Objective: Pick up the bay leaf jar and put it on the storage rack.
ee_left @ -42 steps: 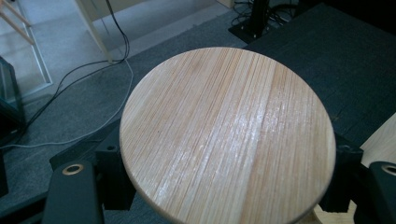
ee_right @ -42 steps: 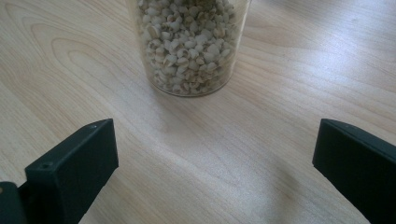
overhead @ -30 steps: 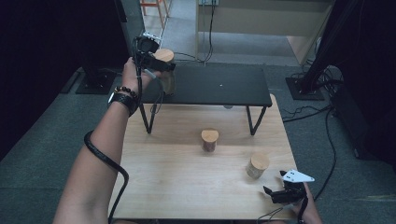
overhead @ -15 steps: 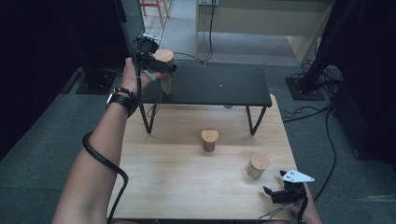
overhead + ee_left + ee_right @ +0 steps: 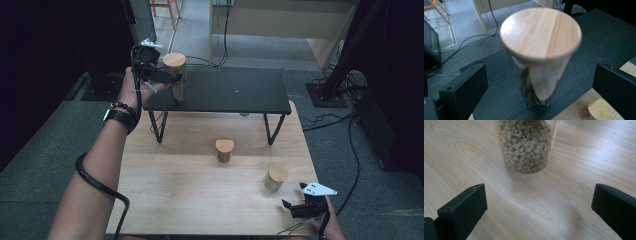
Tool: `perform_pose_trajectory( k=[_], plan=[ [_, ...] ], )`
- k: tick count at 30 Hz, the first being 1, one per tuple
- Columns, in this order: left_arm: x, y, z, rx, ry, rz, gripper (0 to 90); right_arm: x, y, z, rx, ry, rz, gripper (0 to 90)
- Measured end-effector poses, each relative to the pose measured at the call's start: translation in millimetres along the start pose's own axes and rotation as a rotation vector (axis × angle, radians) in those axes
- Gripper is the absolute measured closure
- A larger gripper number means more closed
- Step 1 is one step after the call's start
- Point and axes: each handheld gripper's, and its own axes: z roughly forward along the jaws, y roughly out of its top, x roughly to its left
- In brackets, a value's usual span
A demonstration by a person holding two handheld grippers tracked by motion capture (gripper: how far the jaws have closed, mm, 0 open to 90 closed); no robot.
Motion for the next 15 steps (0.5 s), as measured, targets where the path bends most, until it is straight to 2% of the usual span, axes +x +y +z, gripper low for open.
perform_pose_trajectory(
  k=[15],
  plan=[
    [-12.4, -33.1, -24.2, -0.018, -0.011, 0.001, 0.0, 0.2, -2.0, -1.3, -0.01, 0.0, -0.001, 0.0]
  ],
)
